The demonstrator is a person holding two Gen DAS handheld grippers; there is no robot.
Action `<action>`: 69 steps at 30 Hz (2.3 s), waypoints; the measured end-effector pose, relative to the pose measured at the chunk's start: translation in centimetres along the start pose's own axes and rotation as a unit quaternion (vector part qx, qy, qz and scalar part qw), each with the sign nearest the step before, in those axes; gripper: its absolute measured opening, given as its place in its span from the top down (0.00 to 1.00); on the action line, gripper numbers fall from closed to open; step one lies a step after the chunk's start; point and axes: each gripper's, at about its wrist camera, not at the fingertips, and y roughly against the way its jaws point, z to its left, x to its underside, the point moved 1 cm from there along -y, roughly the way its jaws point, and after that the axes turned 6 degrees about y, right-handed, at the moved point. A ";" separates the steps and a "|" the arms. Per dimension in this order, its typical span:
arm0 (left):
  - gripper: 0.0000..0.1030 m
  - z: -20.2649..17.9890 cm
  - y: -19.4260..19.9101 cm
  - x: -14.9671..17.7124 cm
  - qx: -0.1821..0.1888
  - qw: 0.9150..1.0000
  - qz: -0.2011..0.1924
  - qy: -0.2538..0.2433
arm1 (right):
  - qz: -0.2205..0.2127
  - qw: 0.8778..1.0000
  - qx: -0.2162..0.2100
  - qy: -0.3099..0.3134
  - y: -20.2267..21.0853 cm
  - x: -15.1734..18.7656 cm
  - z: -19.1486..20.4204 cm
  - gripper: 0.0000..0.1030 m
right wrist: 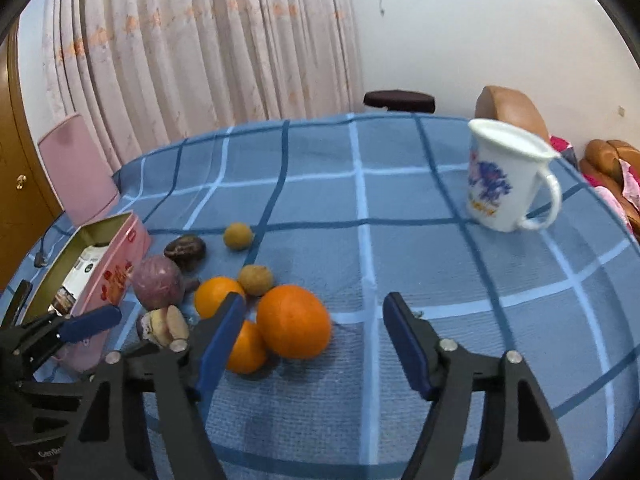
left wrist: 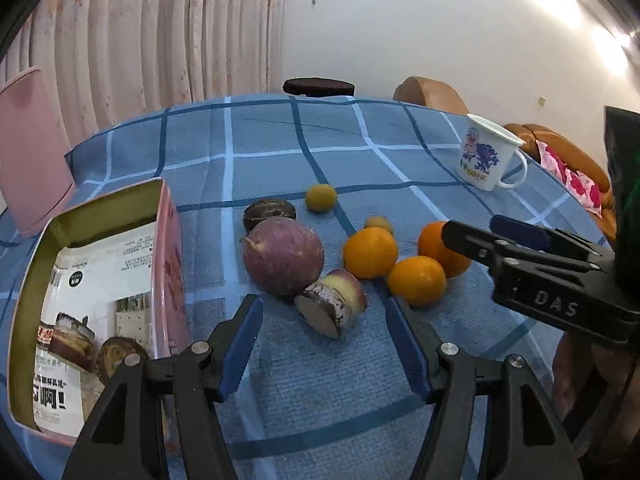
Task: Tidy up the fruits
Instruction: 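Grasp an orange with the right tool while the left tool grasps another sweet potato slice, then lower both held items into the pink tin and open both tools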
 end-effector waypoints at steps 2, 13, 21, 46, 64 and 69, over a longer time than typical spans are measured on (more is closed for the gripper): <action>0.36 0.0 0.0 -0.1 0.001 1.000 -0.002 0.001 | 0.014 1.000 -0.004 -0.003 -0.7 0.3 -0.3 0.34; 0.37 -0.1 -1.4 -0.2 -0.044 0.999 0.007 -0.014 | 0.030 0.998 -0.047 -0.014 -2.0 0.2 0.1 0.50; 0.71 -0.2 -0.7 0.0 -0.016 1.000 0.004 -0.025 | 0.006 0.998 -0.053 -0.015 -0.9 0.3 0.2 0.55; 0.68 -1.7 0.1 0.2 -0.028 0.999 -0.011 -0.040 | -0.040 0.998 -0.048 -0.013 1.7 0.9 -0.2 0.55; 0.68 -1.3 1.1 -0.2 -0.026 0.998 -0.031 -0.044 | -0.061 0.995 -0.072 -0.016 2.9 0.9 -0.2 0.55; 0.68 2.3 4.9 -1.0 -0.035 0.996 -0.075 -0.017 | -0.070 0.992 -0.109 -0.002 4.1 -0.3 1.9 0.55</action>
